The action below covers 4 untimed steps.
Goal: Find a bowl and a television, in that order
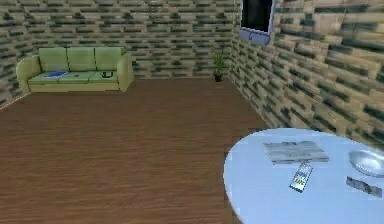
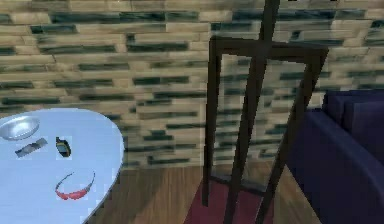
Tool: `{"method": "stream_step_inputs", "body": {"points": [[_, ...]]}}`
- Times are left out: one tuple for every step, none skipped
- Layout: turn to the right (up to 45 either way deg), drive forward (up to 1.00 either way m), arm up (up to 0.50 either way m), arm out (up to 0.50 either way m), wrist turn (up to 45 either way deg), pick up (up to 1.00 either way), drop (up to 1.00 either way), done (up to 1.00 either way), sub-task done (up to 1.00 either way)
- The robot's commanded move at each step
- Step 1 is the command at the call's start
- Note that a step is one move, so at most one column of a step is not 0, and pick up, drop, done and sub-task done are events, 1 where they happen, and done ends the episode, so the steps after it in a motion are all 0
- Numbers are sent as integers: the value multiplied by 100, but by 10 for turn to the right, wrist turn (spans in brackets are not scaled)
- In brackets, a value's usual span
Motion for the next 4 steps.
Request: {"method": "stream_step_inputs", "body": {"points": [[-450,0,0,0,0,0,0,0,0],[-180,0,0,0,0,0,0,0,0],[-30,0,0,0,0,0,0,0,0],[0,30,0,0,0,0,0,0,0]]}}
